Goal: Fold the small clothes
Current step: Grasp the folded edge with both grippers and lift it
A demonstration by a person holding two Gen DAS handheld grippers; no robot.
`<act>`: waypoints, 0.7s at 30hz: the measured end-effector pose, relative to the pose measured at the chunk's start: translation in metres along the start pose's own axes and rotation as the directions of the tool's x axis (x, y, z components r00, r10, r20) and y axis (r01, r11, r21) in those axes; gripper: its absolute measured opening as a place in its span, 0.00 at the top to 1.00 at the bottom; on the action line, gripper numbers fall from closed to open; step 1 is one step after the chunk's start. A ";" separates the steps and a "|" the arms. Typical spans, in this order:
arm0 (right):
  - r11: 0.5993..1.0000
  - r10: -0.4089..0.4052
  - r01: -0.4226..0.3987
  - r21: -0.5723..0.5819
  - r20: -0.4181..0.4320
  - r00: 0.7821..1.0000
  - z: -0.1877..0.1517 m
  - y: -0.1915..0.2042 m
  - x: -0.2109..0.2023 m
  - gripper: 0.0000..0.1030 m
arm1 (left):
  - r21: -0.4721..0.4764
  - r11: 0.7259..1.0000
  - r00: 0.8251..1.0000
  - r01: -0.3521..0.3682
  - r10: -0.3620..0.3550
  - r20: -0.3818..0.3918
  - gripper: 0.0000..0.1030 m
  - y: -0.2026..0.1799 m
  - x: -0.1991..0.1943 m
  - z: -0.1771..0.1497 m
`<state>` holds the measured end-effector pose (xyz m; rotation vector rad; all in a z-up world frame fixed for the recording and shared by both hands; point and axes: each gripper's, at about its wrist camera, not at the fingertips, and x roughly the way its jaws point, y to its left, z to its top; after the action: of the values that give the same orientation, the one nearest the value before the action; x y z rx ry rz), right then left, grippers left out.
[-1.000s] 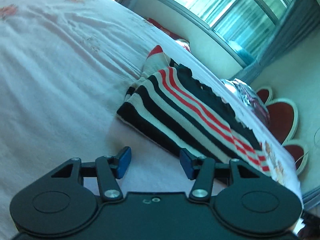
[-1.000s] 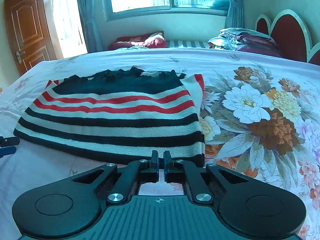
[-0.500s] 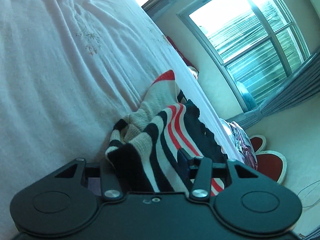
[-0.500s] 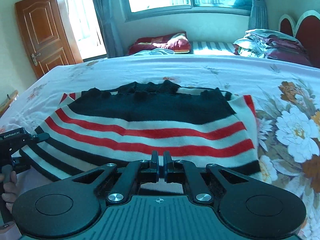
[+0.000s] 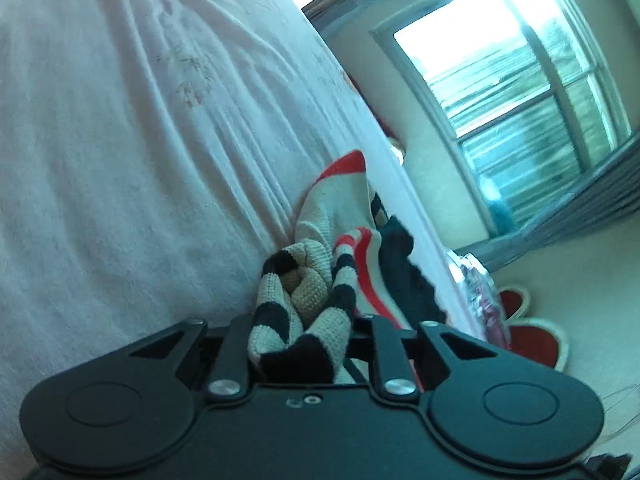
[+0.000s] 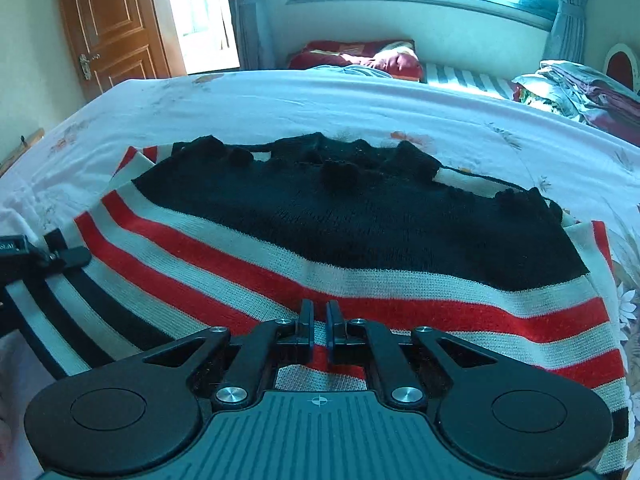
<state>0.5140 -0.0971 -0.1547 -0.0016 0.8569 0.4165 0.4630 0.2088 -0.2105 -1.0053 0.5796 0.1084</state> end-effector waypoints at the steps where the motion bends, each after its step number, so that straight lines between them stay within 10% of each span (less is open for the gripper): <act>1: 1.000 -0.002 0.002 0.000 -0.003 1.000 0.000 0.000 0.000 0.95 | 0.020 1.000 1.000 -0.010 0.010 0.000 0.83 -0.003 0.000 -0.001; 11: 0.997 0.061 -0.061 0.054 0.014 0.998 0.005 -0.016 -0.008 0.95 | 0.196 0.980 0.999 0.031 -0.036 0.023 0.84 -0.068 -0.021 -0.004; 21: 0.925 0.024 -0.117 0.362 0.251 0.968 0.002 -0.159 -0.114 0.95 | 0.539 0.837 0.991 0.094 -0.030 -0.127 0.84 -0.229 -0.001 -0.099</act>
<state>0.5059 -0.2836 -0.0958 0.4291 0.6842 0.3067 0.5007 0.0031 -0.0744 -0.4706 0.6342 -0.1701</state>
